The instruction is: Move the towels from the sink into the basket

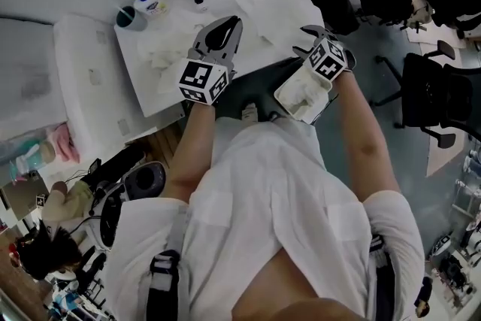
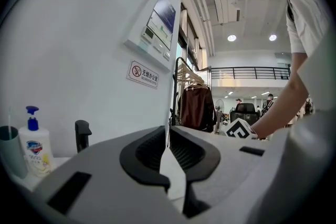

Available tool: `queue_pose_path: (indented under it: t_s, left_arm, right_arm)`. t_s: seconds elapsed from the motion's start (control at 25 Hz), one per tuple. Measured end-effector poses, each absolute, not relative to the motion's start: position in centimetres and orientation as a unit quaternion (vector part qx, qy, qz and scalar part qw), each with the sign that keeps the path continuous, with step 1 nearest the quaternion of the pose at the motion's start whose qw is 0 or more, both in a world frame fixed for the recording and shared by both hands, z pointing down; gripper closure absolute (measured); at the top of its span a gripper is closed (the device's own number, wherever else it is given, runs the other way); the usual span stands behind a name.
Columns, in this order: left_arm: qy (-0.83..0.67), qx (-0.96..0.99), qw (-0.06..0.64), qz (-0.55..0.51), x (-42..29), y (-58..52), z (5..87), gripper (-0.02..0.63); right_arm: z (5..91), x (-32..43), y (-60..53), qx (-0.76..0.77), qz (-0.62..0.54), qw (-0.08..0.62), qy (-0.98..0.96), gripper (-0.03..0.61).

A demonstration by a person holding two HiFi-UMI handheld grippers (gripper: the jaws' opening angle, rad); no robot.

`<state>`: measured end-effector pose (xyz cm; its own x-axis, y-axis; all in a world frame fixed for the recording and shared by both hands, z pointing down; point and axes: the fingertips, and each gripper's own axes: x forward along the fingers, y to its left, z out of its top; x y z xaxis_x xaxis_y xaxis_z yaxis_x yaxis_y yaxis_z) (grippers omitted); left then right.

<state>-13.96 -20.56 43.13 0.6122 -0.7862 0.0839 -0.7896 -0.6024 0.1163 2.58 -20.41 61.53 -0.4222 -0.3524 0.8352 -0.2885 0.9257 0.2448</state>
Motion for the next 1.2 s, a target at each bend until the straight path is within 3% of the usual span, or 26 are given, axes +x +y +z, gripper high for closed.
queue_pose_path:
  t_s: [0.2,0.52,0.68,0.84,1.2]
  left_arm:
    - [-0.439,0.894,0.084,0.014,-13.9,-21.0,44.3,0.581]
    - [-0.443,0.891,0.098,0.018,-13.9,-22.7,45.2,0.581]
    - [-0.449,0.888,0.101,0.016,-14.0,-24.1,45.3,0.581]
    - [-0.45,0.887,0.103,0.017,-13.6,-24.6,45.4,0.581]
    - [-0.458,0.883,0.102,0.016,-14.2,-26.5,45.5,0.581]
  right_arm:
    - [63.8,3.4,-20.5,0.113,-0.073,0.584,-0.8,0.29]
    - [67.7,4.3,-21.0,0.03,-0.05,0.646,-0.761,0.293]
    - [68.4,4.0,-21.2,-0.004,-0.048,0.658,-0.751,0.338]
    - [68.6,4.1,-21.8,-0.002,-0.063,0.667,-0.742,0.474]
    - [64.2,2.8,-27.6,0.023,-0.167,0.651,-0.74,0.492]
